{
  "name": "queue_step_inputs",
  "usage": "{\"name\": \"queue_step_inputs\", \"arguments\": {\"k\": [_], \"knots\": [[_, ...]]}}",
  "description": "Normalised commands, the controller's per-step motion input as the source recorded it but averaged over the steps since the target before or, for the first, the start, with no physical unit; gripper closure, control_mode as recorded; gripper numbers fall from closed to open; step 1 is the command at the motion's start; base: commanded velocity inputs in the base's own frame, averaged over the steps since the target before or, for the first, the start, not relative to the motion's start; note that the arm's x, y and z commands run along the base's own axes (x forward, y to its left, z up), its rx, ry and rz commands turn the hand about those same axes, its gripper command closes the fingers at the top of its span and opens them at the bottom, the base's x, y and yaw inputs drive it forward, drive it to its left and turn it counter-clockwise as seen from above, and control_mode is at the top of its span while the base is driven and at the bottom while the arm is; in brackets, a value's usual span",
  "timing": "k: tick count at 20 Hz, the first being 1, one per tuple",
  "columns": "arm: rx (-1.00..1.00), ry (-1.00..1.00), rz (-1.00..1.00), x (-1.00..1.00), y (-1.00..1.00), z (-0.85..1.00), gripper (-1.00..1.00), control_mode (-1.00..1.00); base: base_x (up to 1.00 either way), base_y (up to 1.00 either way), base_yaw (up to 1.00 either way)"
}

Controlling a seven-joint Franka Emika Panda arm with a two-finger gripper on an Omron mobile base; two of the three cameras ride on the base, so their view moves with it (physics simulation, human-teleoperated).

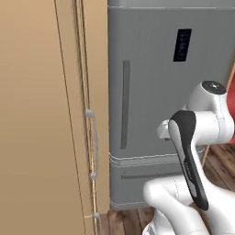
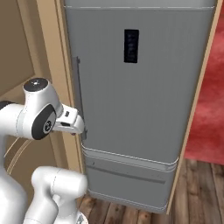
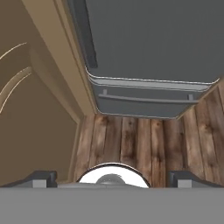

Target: Take the cupcake and cake from the fridge and place them on the empty tray on the dining counter.

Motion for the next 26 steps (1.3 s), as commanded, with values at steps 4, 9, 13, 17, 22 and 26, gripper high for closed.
{"name": "queue_step_inputs", "arguments": {"k": [4, 9, 13, 17, 22, 26], "knots": [[0.0, 0.0, 0.0, 0.0, 0.0, 0.0, -1.0, 1.0, -0.28, 0.25, 0.0], [0.0, 0.0, 0.0, 0.0, 0.0, 0.0, -1.0, 1.0, -0.39, 0.02, 0.01], [0.0, 0.0, 0.0, 0.0, 0.0, 0.0, -1.0, 1.0, -0.25, 0.14, 0.15], [0.0, 0.0, 0.0, 0.0, 0.0, 0.0, -1.0, 1.0, -0.18, 0.09, 0.19], [0.0, 0.0, 0.0, 0.0, 0.0, 0.0, -1.0, 1.0, -0.25, 0.07, 0.2], [0.0, 0.0, 0.0, 0.0, 0.0, 0.0, -1.0, 1.0, -0.4, 0.21, 0.16]]}}
